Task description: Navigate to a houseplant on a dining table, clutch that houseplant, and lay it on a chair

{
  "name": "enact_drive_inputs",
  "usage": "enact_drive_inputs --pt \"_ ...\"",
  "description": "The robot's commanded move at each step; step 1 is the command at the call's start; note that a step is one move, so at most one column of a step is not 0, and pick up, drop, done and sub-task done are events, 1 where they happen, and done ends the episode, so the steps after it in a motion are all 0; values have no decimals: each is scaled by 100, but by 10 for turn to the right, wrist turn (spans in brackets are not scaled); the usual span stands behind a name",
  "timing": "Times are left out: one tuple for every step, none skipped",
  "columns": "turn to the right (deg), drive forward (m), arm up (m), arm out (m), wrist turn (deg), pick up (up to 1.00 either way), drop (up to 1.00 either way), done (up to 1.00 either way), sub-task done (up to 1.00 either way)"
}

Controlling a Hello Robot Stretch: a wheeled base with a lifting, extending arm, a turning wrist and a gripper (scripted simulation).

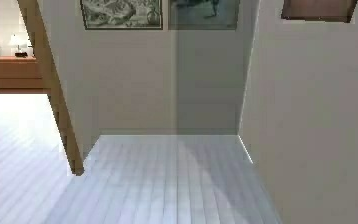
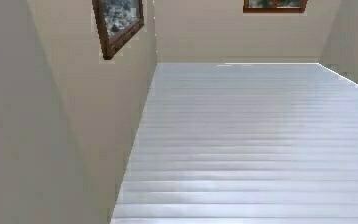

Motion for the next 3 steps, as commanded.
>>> enact_drive_inputs --pt "-330 0 0 0 0 0 0 0 0" --pt "0 100 0 0 0 0 0 0 0" --pt "-420 0 0 0 0 0 0 0 0"
